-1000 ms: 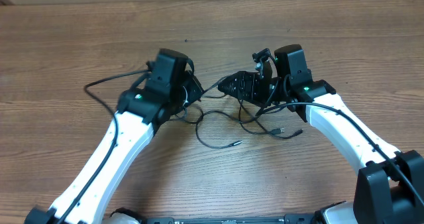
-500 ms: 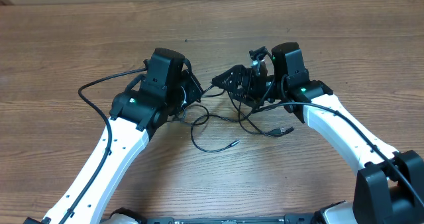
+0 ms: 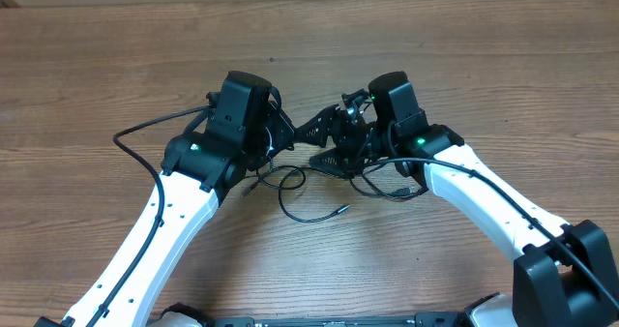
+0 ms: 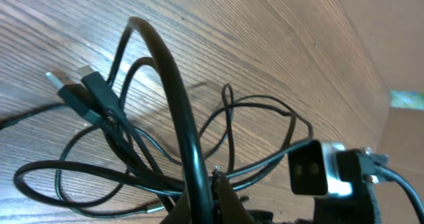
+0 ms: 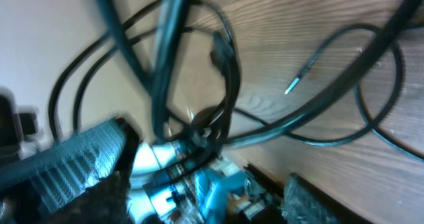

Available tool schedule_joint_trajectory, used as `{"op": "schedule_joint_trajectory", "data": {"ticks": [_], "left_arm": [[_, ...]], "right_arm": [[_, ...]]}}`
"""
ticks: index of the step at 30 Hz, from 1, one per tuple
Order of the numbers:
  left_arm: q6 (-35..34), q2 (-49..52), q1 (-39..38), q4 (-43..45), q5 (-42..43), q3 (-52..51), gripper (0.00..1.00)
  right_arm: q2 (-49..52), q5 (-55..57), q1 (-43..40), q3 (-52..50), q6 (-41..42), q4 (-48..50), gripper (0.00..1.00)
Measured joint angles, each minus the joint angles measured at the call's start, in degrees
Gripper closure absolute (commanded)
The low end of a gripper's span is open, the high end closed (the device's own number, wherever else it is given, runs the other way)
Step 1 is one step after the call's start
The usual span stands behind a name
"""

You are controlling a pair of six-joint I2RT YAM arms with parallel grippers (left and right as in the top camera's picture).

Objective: Untangle cables
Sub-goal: 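Lift the cables with both grippers and pull them apart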

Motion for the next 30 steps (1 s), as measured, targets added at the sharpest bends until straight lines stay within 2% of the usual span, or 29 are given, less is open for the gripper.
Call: {"op": "schedule_joint_trajectory", "data": {"ticks": [8, 12, 19, 30], "left_arm": [[-1.2, 0.0, -0.92, 0.31, 5.55, 0.0, 0.96], [-1.2, 0.0, -0.92, 0.33, 9.62, 0.0, 0.96], [-1.18, 0.07, -1.14, -0.96, 11.87, 0.0, 0.96], [-1.16, 0.7, -1.77, -0.7, 13.14, 0.0, 0.96]], "right_arm": [[0.04, 8.85, 0.11, 0.04, 4.22, -0.09, 0.73], [0.04, 13.03, 0.11, 0.04, 4.59, -0.68, 0.96], [0.04, 18.73, -2.75, 0.09, 4.63, -5.92, 0.96], [0.04, 17.11, -16.09, 0.26, -0.5, -13.84, 0.96]]}}
